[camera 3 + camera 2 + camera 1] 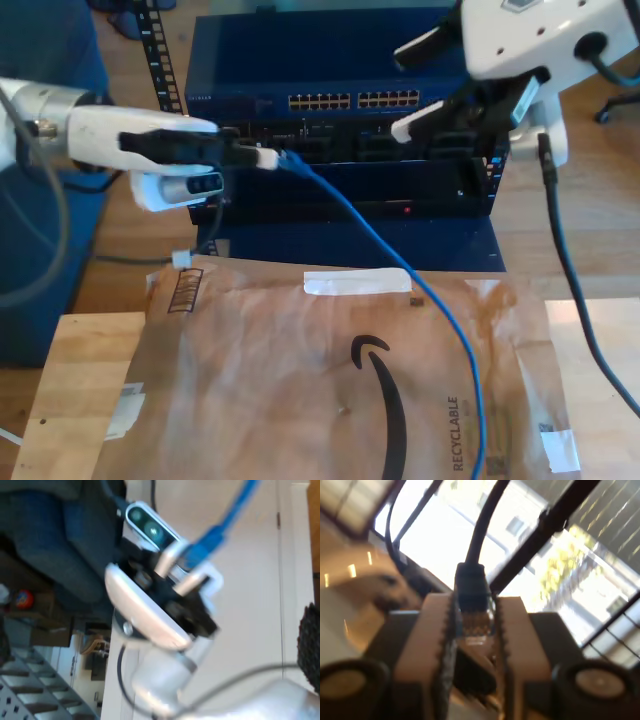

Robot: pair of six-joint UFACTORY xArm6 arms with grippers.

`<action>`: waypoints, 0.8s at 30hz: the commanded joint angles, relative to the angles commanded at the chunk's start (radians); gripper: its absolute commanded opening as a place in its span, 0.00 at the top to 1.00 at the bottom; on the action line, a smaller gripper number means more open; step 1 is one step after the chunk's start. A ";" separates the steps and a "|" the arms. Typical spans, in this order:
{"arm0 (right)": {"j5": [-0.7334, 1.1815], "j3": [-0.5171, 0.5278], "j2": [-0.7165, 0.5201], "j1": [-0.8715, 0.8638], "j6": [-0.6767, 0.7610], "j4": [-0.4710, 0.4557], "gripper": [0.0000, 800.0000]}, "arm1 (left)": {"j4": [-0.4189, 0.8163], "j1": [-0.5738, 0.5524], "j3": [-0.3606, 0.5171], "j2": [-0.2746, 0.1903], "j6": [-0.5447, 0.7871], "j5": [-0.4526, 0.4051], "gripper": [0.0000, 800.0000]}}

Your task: Grab the cable and plug it in

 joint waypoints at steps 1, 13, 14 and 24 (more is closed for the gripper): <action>-0.014 0.023 -0.028 0.000 -0.052 0.003 0.00 | -0.017 0.000 0.002 0.021 -0.005 0.025 0.99; -0.588 0.247 -0.143 0.290 -0.321 -0.003 0.00 | -0.028 0.000 0.044 0.049 -0.051 0.086 0.98; -0.631 0.269 -0.143 0.315 -0.325 -0.002 0.00 | -0.028 0.000 0.049 0.049 -0.051 0.086 0.98; -0.872 0.427 -0.219 0.540 -0.341 -0.069 0.00 | -0.066 0.021 0.048 0.072 -0.060 0.137 0.97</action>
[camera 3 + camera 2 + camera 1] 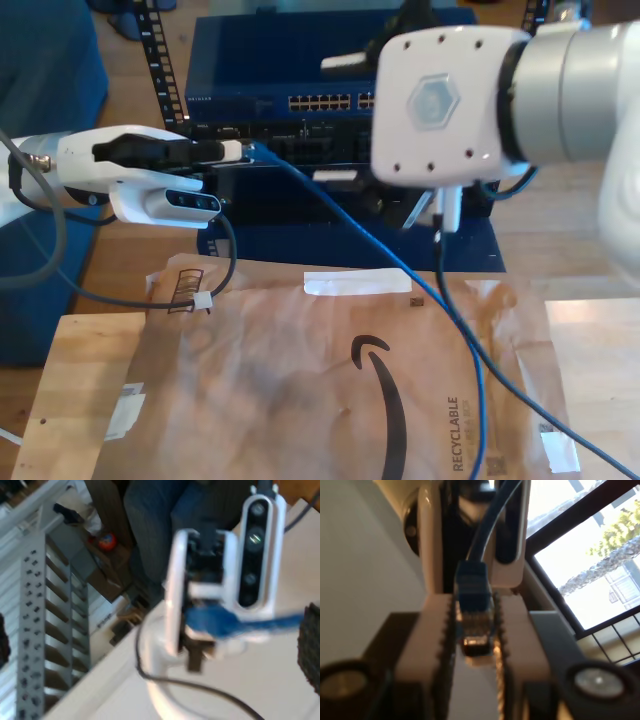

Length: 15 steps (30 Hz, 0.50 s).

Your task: Grab the cable and plug it in

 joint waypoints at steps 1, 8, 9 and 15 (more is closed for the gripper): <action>0.000 0.011 -0.012 0.002 0.000 0.003 0.00 | 0.000 0.000 0.000 0.000 0.002 0.002 0.97; -0.008 0.054 -0.020 0.023 -0.003 0.006 0.01 | 0.000 0.002 0.002 0.012 0.002 0.012 0.97; -0.020 0.057 -0.015 0.026 -0.003 0.005 0.01 | 0.000 0.002 0.002 0.012 0.002 0.012 0.97; -0.081 0.052 0.032 0.031 -0.003 0.005 0.03 | 0.000 0.002 0.003 0.012 0.002 0.014 0.97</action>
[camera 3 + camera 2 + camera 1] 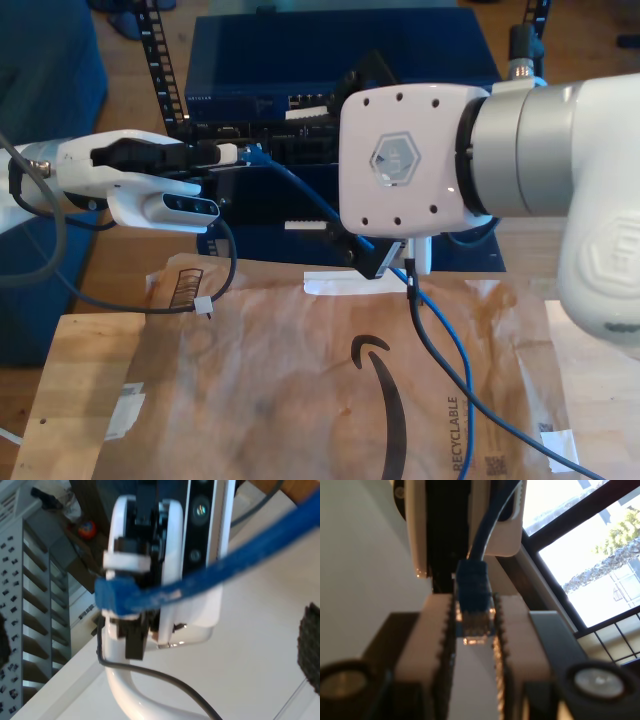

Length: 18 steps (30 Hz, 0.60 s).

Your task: Grab the cable and plug it in

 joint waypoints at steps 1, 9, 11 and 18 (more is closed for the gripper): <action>-0.009 0.000 0.002 0.005 0.000 0.000 0.06 | 0.000 0.000 0.000 0.002 0.000 0.000 0.97; -0.054 -0.006 0.034 0.060 -0.003 0.000 0.19 | 0.000 -0.002 0.002 0.002 0.003 0.008 0.97; -0.057 -0.012 0.037 0.068 -0.003 0.000 0.22 | 0.000 -0.002 0.002 0.002 0.003 0.008 0.97; -0.063 -0.018 0.052 0.071 0.000 0.000 0.31 | 0.002 -0.002 0.003 0.002 0.000 0.008 0.97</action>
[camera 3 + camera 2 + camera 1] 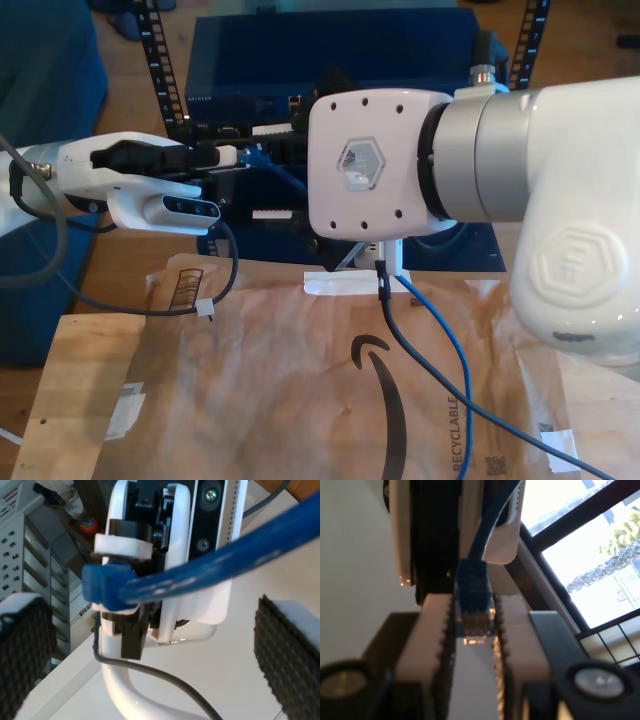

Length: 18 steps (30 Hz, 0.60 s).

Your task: Grab the cable and plug it in

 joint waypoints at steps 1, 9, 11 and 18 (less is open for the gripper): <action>-0.002 -0.003 0.000 0.000 0.000 0.002 0.32 | 0.000 0.000 0.000 0.000 0.000 0.000 0.97; -0.028 -0.005 0.000 0.000 0.003 0.003 0.42 | 0.000 0.000 0.002 -0.002 0.000 0.002 0.97; -0.028 -0.006 0.000 0.000 0.003 0.003 0.44 | 0.000 0.000 0.002 -0.002 0.003 0.002 0.97; -0.029 -0.005 0.002 0.000 0.003 0.003 0.49 | 0.000 0.000 0.002 -0.002 0.003 0.012 0.97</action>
